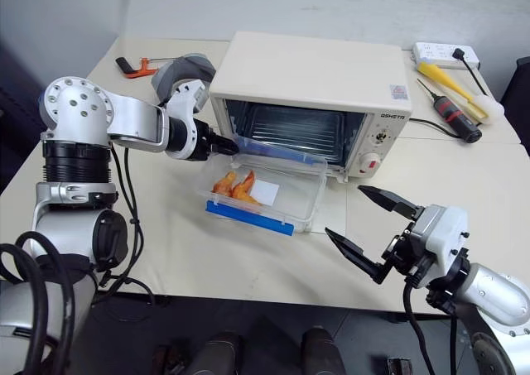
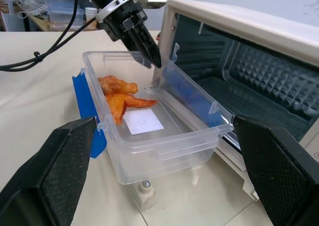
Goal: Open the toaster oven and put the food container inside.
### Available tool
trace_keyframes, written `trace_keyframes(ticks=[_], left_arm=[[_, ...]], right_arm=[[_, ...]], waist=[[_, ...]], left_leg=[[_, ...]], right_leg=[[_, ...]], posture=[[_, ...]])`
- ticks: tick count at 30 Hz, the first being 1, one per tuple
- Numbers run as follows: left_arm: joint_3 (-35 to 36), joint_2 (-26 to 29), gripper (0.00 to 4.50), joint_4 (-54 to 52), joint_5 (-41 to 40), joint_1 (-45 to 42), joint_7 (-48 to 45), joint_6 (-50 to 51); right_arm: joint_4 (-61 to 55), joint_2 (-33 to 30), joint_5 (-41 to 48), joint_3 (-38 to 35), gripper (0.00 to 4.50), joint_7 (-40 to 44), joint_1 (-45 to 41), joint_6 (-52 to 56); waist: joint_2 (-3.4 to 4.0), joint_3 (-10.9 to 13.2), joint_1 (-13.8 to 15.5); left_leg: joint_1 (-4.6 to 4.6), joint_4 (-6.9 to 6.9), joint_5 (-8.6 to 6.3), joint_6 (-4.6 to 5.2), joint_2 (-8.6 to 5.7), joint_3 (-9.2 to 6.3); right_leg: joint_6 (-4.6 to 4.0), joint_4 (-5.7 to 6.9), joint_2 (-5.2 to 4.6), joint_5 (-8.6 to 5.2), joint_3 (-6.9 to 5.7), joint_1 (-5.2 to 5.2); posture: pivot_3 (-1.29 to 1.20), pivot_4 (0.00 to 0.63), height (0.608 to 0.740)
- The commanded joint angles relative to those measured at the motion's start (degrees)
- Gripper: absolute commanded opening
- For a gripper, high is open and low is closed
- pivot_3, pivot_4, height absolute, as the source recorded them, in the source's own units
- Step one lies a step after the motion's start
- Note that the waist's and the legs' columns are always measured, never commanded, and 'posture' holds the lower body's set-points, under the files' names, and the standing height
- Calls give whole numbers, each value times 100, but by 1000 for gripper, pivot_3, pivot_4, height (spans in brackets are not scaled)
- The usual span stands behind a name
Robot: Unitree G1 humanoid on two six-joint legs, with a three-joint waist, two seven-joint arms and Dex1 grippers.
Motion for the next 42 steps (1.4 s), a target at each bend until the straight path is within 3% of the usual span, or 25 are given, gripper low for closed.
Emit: trace_keyframes(ticks=[1,4,7,10,15,16,18,19,22,27,32,42], left_arm=[[603,100,2296,-21,-147,-155,-384,-50],[392,713,2296,-86,-631,64,-1470,-50],[72,1342,2326,-605,-464,521,-2638,-162],[-878,2442,1744,-1025,302,1337,-4706,-1615],[-1676,3392,208,-1169,1562,2288,-7099,-3996],[-1799,3575,0,-1350,1811,2606,-7625,-4587],[-1944,3806,0,-1674,2221,3254,-8470,-5699],[-1883,3758,0,-1775,2271,3485,-8659,-6020],[-1809,3598,0,-2080,2364,3991,-9035,-6545],[-1853,3079,0,-2740,2376,4419,-8887,-6419],[-1827,1963,0,-2831,2641,4253,-7724,-6262],[-1546,76,0,-1998,3379,3655,-5692,-6911]], right_arm=[[-179,-6,34,-40,4500,-25,51,12],[-161,-84,361,88,4500,170,89,226],[-135,-288,547,208,3954,459,171,487],[-93,-522,359,507,3003,660,264,677],[-118,-782,-29,921,1272,935,677,802],[-159,-836,-75,1028,925,975,758,855],[-135,-848,-304,1334,253,980,740,859],[-85,-831,-449,1532,18,946,660,865],[131,-599,-806,2052,18,687,216,925],[485,7,-1113,2658,18,87,-825,1279],[889,629,-1155,2523,18,-609,-1968,1651],[2659,802,-2066,2471,18,-789,-3548,844]], waist=[[0,0,-21],[0,0,-80],[3,-1,-197],[5,-2,-246],[4,-1,-146],[4,-1,-143],[4,-1,-147],[4,-1,-141],[3,-1,-144],[3,-1,-162],[3,-1,-157],[3,-1,-183]], left_leg=[[1,-2,0,0,0,0],[2,-7,1,-1,3,2],[7,-18,2,-3,5,2],[20,-30,2,-3,5,2],[13,-27,2,-4,3,1],[12,-25,1,-2,1,0],[10,-31,0,0,1,0],[11,-33,-1,1,2,-1],[11,-17,-1,2,8,-5],[13,-13,-4,7,13,-13],[11,-6,-4,7,11,-19],[8,-2,-4,7,7,-19]], right_leg=[[0,0,0,0,0,0],[0,4,3,0,0,-7],[0,18,6,0,1,-12],[-1,12,11,0,5,-14],[-3,-14,11,-1,8,-18],[-3,-15,8,-1,8,-15],[-3,-26,5,-1,8,-12],[-3,-30,6,-1,7,-10],[-3,-27,6,-1,4,0],[-3,-24,9,0,3,4],[-2,-19,7,0,-1,4],[-1,3,8,1,-7,-6]], posture=[[0,150,740],[0,150,740],[0,150,740],[0,150,740],[0,150,740],[0,150,740],[0,150,740],[0,150,740],[0,150,740],[0,150,740],[0,150,740],[0,150,740]])
